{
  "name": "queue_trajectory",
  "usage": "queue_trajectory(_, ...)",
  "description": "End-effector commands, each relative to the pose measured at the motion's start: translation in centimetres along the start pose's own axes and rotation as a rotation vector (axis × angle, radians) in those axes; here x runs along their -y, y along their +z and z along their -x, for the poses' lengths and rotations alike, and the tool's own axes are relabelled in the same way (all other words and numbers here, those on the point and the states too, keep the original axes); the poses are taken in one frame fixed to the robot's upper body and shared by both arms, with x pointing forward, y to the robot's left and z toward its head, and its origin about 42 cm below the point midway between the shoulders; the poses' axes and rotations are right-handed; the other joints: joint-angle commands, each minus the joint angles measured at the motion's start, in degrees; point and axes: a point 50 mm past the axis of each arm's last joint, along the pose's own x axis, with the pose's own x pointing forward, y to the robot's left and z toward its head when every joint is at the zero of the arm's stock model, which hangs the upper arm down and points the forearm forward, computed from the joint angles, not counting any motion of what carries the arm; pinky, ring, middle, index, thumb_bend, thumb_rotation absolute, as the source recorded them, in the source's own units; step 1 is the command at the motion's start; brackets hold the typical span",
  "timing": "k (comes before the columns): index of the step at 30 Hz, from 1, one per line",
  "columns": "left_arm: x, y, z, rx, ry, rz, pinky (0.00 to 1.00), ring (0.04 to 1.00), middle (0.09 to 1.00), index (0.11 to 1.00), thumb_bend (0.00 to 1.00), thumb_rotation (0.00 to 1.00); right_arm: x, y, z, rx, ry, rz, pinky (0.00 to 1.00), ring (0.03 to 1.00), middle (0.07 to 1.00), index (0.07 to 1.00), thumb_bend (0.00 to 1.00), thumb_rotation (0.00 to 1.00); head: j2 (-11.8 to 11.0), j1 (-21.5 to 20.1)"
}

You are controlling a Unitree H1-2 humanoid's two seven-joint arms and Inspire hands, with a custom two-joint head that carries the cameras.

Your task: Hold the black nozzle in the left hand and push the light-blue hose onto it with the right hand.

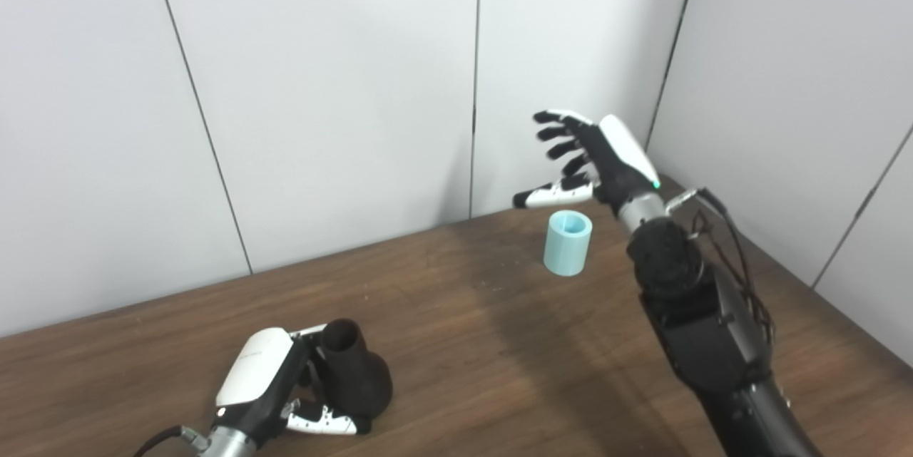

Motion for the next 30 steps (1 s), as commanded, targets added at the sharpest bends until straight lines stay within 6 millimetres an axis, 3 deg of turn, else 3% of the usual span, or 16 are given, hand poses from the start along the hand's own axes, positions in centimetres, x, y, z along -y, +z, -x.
queue_trajectory(1,2.3,-5.6,4.5,-0.201,-0.202,-0.082,0.37,0.442,0.485,0.470,0.53,0.00,2.6,2.2,-1.8,0.049,-0.053,0.052,0.55,0.718,0.797,0.813,0.73,0.14,-0.1,-0.1)
queue_trajectory(7,2.3,-6.0,4.7,-0.206,-0.211,-0.085,0.34,0.424,0.458,0.492,0.53,0.00,2.8,2.5,-4.3,-0.014,0.059,0.170,0.60,0.770,0.822,0.820,0.75,0.16,-0.4,-0.5)
queue_trajectory(14,2.0,-5.9,4.4,-0.192,-0.212,-0.103,0.36,0.434,0.468,0.486,0.53,0.00,2.7,1.6,-6.4,-0.143,0.284,0.255,0.84,0.933,0.914,0.885,0.88,0.22,-0.5,-0.6)
queue_trajectory(20,1.8,-6.1,4.3,-0.187,-0.205,-0.100,0.37,0.441,0.469,0.486,0.53,0.00,2.2,0.7,-7.2,-0.231,0.440,0.296,0.90,0.943,0.953,0.896,0.94,0.24,-0.6,-1.0)
queue_trajectory(24,1.8,-6.2,4.3,-0.184,-0.208,-0.095,0.37,0.437,0.466,0.488,0.53,0.00,2.0,-0.2,-7.7,-0.273,0.498,0.325,0.87,0.932,0.957,0.897,0.94,0.22,-0.5,-1.1)
queue_trajectory(27,1.8,-6.4,4.4,-0.186,-0.215,-0.095,0.38,0.443,0.472,0.484,0.53,0.00,1.8,-0.8,-7.5,-0.292,0.488,0.354,0.77,0.873,0.945,0.891,0.94,0.22,-0.5,-1.1)
queue_trajectory(28,1.8,-6.5,4.4,-0.186,-0.217,-0.095,0.39,0.443,0.473,0.483,0.53,0.00,1.7,-1.0,-7.4,-0.296,0.482,0.364,0.69,0.763,0.832,0.889,0.94,0.21,-0.5,-1.1)
queue_trajectory(30,1.7,-6.5,4.5,-0.185,-0.218,-0.094,0.39,0.444,0.473,0.483,0.53,0.00,1.6,-1.2,-7.2,-0.313,0.473,0.385,0.59,0.660,0.748,0.887,0.94,0.21,-0.2,-1.1)
